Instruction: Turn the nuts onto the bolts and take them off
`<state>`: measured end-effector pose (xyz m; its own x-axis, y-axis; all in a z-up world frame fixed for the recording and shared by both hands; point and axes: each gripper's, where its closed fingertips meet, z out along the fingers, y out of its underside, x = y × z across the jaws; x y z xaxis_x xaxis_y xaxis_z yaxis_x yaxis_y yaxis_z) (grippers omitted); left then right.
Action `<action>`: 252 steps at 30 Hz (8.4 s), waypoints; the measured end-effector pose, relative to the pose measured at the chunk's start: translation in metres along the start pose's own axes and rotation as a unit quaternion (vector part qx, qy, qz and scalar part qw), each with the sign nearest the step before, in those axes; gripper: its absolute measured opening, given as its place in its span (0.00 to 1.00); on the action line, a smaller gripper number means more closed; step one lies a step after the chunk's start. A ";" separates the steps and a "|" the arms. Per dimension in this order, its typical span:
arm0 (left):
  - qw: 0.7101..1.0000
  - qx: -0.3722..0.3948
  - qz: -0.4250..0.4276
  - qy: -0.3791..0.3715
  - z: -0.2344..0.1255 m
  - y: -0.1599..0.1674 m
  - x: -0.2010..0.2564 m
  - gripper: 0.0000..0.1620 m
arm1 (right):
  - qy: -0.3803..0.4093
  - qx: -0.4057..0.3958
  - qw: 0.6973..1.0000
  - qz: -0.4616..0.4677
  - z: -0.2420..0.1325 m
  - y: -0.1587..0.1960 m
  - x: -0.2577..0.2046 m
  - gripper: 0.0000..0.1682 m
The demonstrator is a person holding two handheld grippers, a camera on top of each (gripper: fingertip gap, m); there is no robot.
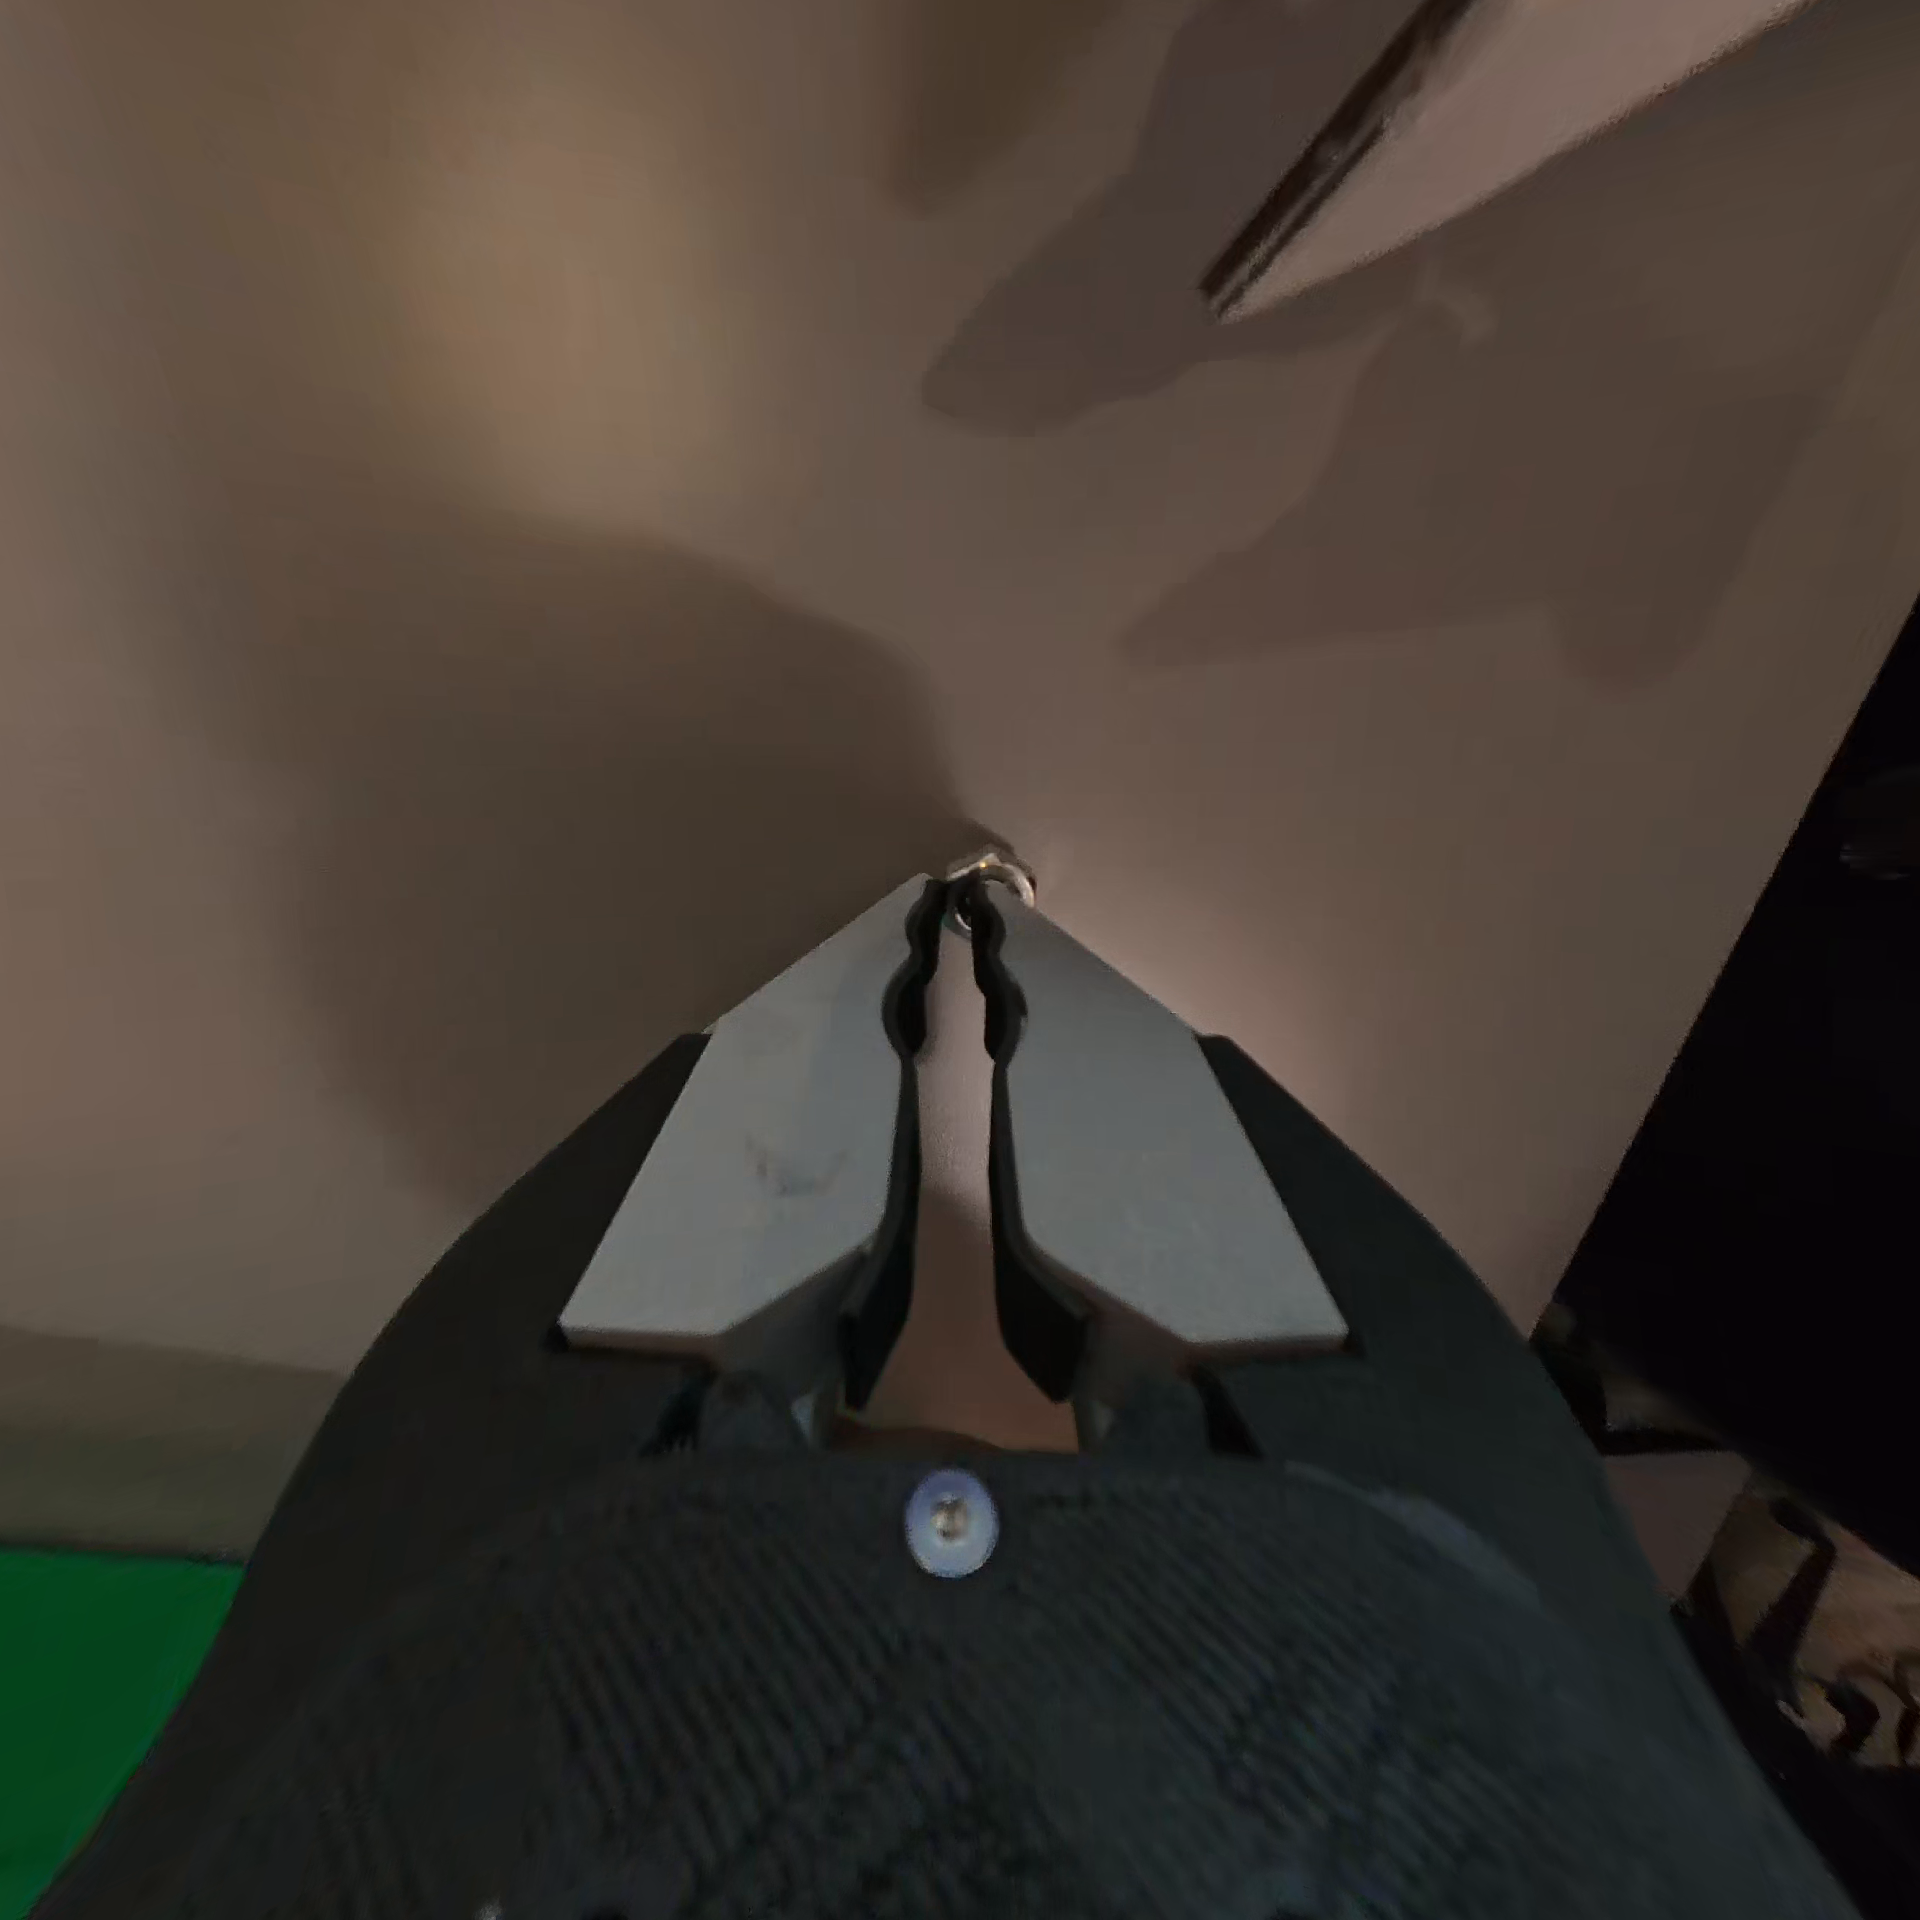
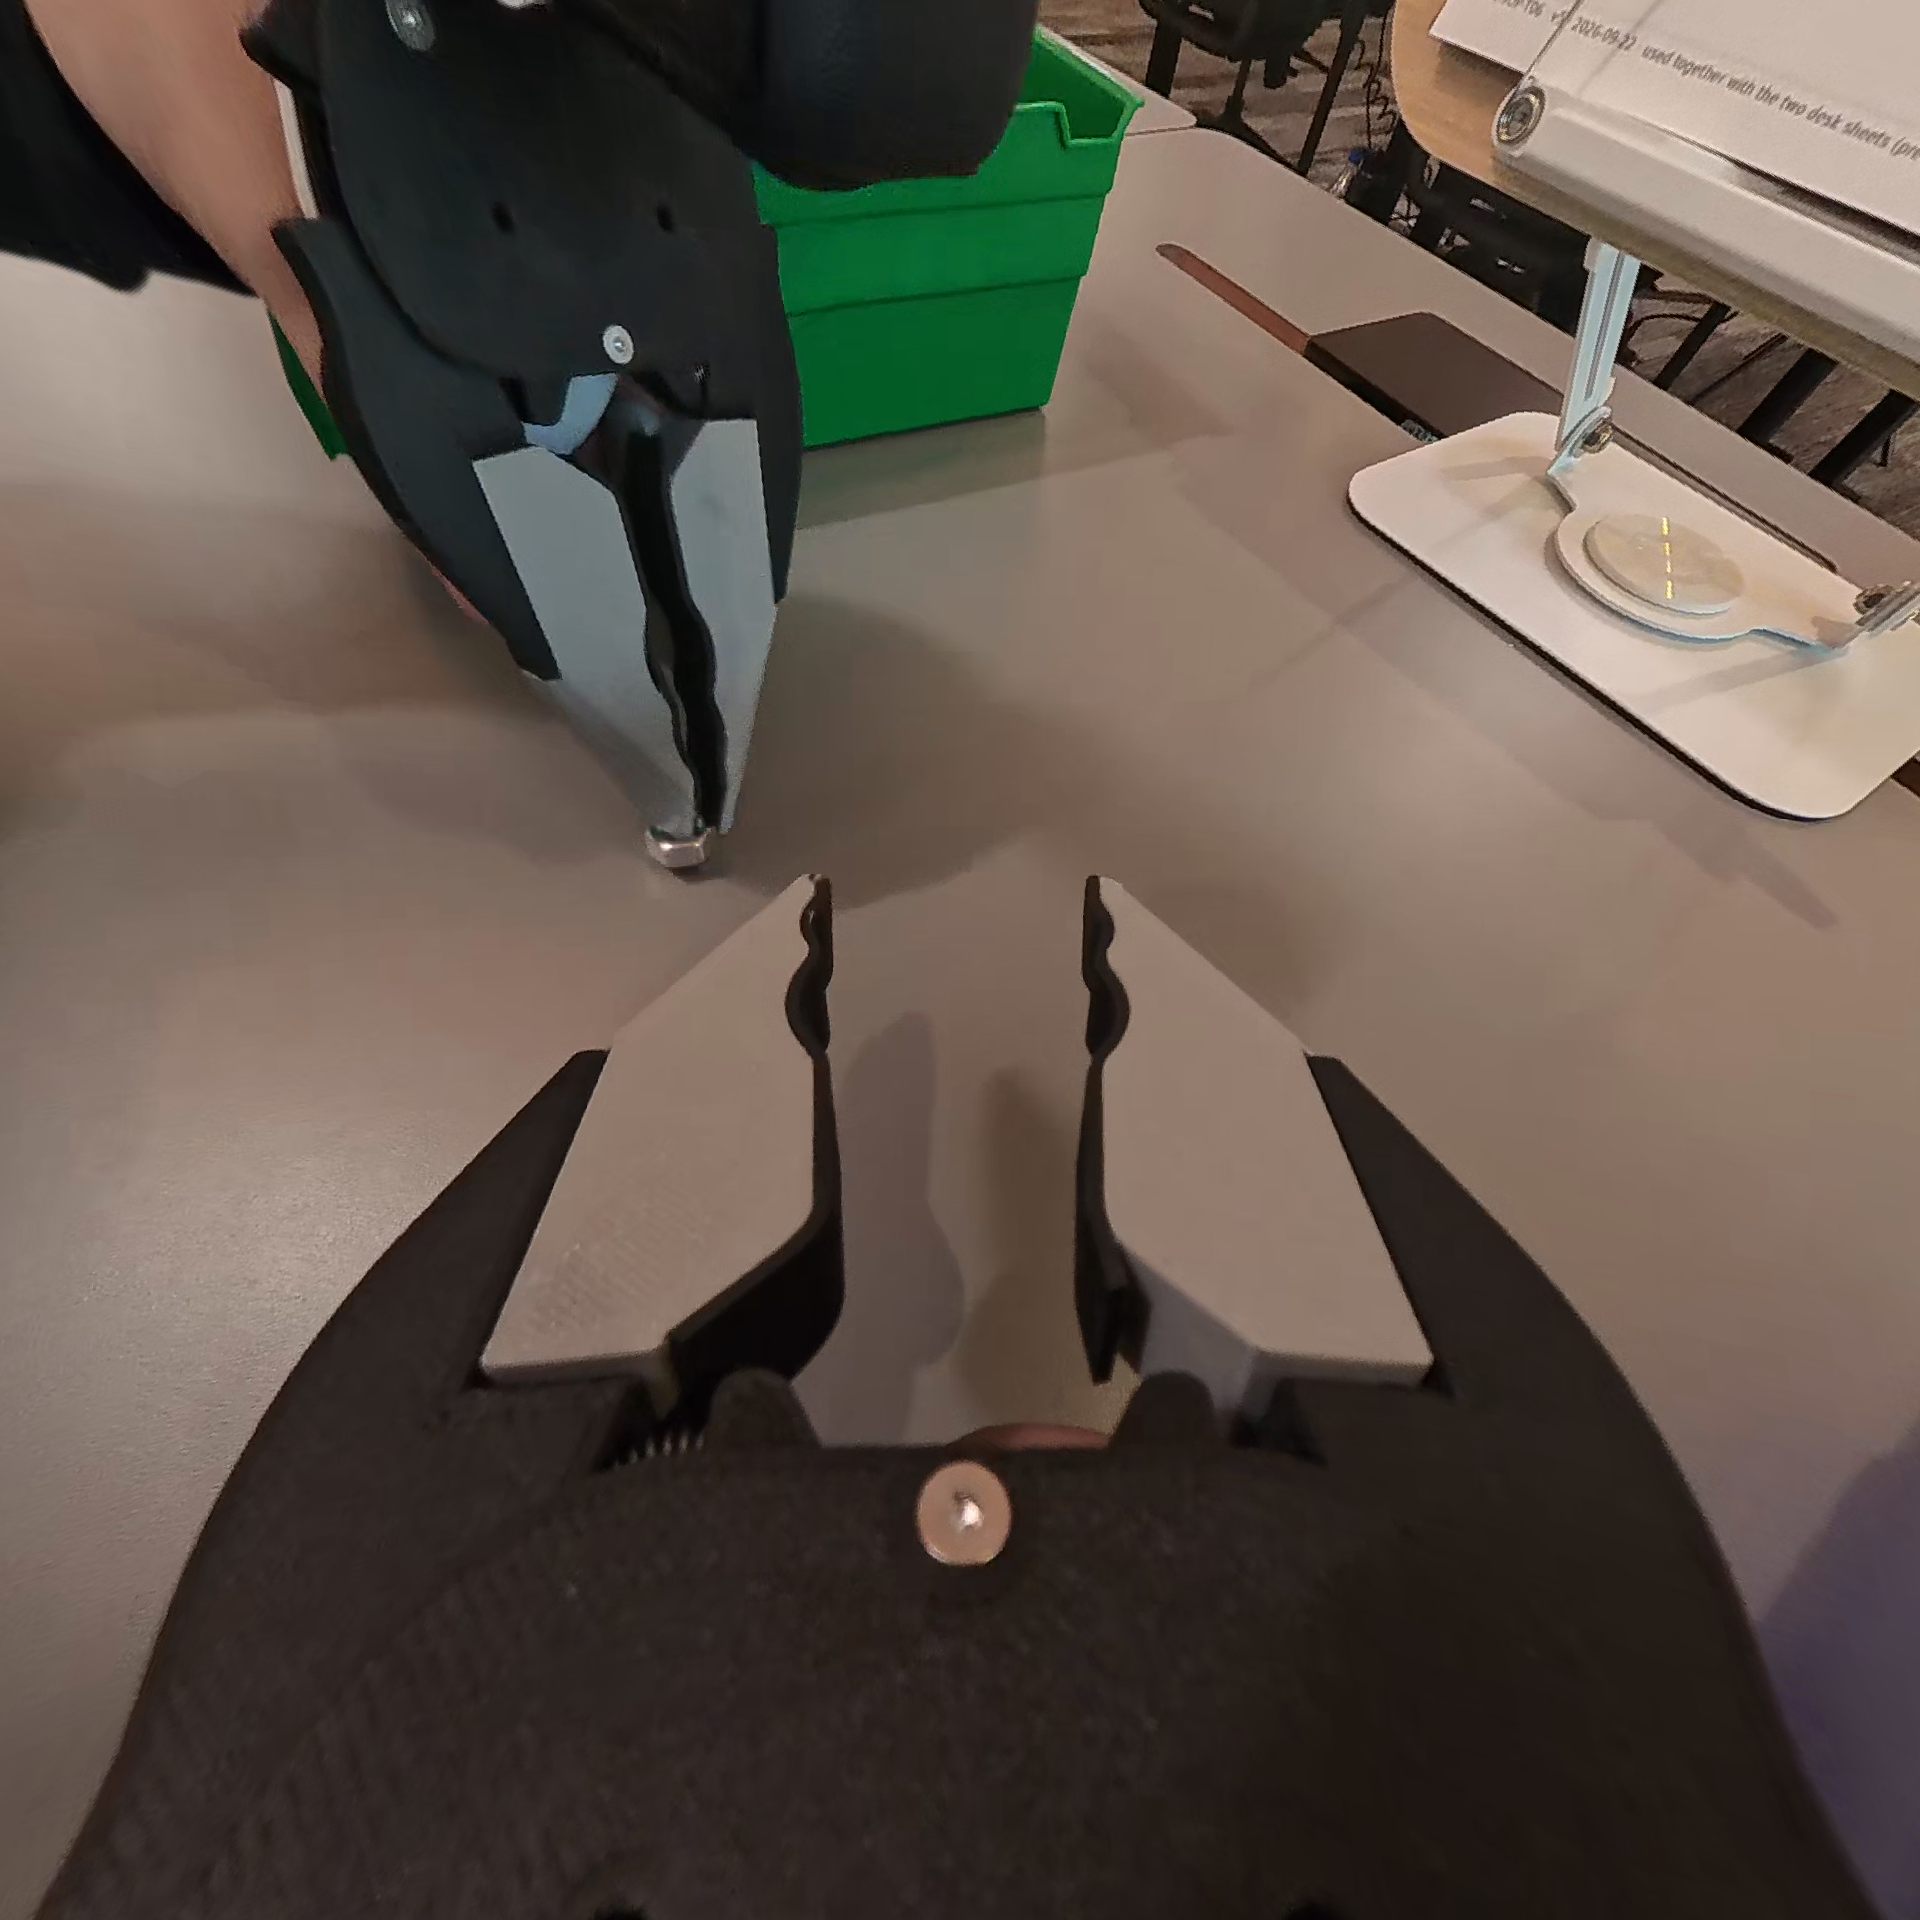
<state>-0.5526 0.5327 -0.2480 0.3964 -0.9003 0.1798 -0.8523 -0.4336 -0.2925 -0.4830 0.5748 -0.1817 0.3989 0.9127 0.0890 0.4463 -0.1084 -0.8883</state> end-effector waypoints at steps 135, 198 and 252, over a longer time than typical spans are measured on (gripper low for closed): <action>0.973 -0.076 0.042 -0.215 -0.104 0.155 -0.256 0.10 | -0.064 0.091 0.994 -0.002 0.001 -0.030 -0.027 0.25; 0.827 0.554 0.050 -0.075 -0.089 -0.112 0.020 0.04 | -0.143 0.204 0.962 0.114 -0.032 -0.060 -0.008 0.18; 0.812 0.533 -0.163 -0.171 -0.086 -0.082 -0.064 0.18 | -0.152 0.044 0.987 -0.028 0.011 -0.020 -0.069 0.14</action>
<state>-0.5370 0.6293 -0.1550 0.7694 -0.6089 0.1929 0.0256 -0.2723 -0.9619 -0.5286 0.5183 -0.1747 0.1112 0.9937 0.0116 0.3842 -0.0322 -0.9227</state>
